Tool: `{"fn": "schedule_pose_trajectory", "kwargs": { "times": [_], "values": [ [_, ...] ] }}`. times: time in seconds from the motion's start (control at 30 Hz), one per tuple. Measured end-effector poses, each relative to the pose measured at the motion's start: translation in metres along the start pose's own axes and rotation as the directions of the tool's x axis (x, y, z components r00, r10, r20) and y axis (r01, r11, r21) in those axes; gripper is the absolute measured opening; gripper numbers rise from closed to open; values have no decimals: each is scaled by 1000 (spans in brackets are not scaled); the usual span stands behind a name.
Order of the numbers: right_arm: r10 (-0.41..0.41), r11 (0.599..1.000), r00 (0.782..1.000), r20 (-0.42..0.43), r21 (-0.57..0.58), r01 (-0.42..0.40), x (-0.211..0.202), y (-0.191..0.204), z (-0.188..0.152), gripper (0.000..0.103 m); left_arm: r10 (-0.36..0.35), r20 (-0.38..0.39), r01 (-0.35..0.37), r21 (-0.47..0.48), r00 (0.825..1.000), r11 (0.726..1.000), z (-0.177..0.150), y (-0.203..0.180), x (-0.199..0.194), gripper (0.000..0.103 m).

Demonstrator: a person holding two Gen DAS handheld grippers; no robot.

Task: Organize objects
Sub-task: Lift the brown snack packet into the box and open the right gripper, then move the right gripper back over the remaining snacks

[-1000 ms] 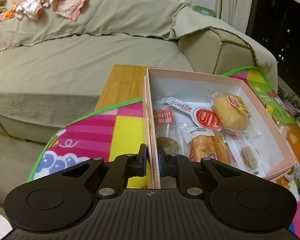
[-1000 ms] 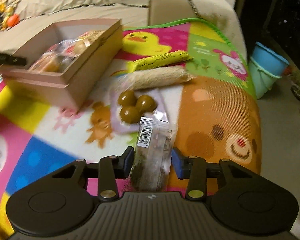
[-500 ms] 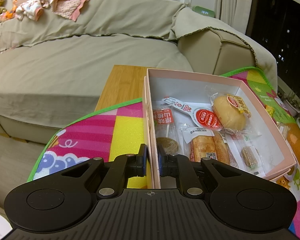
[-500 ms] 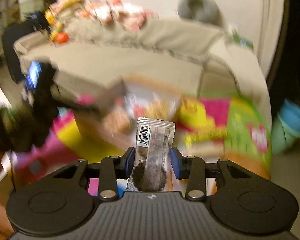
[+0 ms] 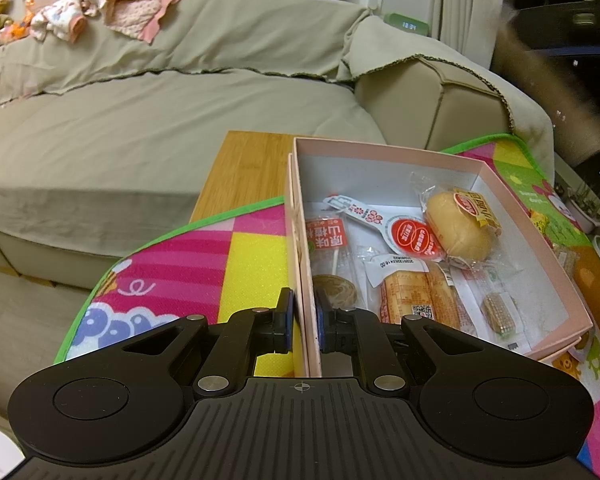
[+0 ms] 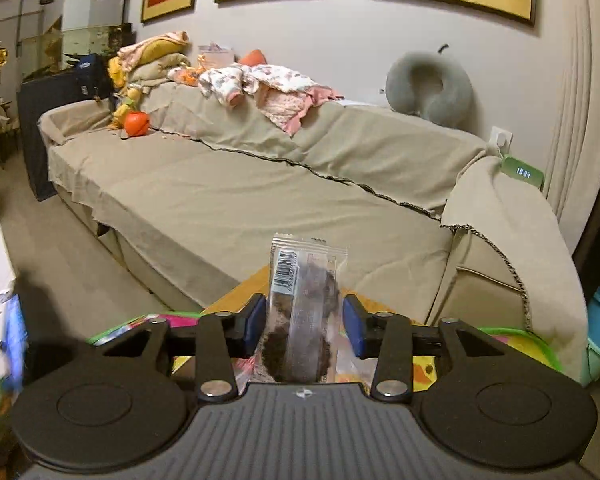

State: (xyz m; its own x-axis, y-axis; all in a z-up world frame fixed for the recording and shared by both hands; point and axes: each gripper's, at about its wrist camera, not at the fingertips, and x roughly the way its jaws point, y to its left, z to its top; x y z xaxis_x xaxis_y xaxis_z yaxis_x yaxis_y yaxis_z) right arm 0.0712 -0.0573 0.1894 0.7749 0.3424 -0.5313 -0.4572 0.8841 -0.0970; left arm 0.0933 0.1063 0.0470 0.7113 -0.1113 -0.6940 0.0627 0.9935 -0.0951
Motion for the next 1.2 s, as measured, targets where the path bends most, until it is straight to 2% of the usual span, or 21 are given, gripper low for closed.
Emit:
{"fn": "schedule_pose_trajectory", "kwargs": {
  "times": [0.1, 0.4, 0.6, 0.7, 0.83, 1.0, 1.1, 1.2],
  "values": [
    [-42, 999, 999, -26, -4, 42, 18, 1, -3, 42, -2, 2, 2, 2, 1000, 1000, 1, -1, -1, 13],
    [-52, 998, 991, -122, 29, 56, 21, -15, -50, 44, -5, 3, 5, 2, 1000, 1000, 1, -1, -1, 13],
    [-72, 995, 986, -151, 53, 81, 9, -35, -74, 54, -2, -3, 2, 4, 1000, 1000, 0, -2, -1, 13],
    [-82, 985, 980, -183, 133, 107, 6, -63, -87, 57, -3, -4, 3, 5, 1000, 1000, 0, -1, -2, 13],
    [-128, 945, 961, -247, 262, 193, 8, -109, -110, 58, -3, -4, 3, 5, 1000, 1000, -1, -1, -2, 13],
    [-103, 888, 942, -321, 396, 232, 9, -145, -143, 64, -2, -4, 3, 5, 1000, 1000, -1, -1, -1, 13],
    [-77, 863, 933, -352, 445, 239, 12, -150, -158, 64, -3, -4, 3, 5, 1000, 1000, -1, -1, -1, 13],
    [-33, 880, 937, -348, 434, 192, 11, -137, -169, 74, -4, -5, 4, 6, 1000, 1000, -1, -1, -1, 13]
  ]
}}
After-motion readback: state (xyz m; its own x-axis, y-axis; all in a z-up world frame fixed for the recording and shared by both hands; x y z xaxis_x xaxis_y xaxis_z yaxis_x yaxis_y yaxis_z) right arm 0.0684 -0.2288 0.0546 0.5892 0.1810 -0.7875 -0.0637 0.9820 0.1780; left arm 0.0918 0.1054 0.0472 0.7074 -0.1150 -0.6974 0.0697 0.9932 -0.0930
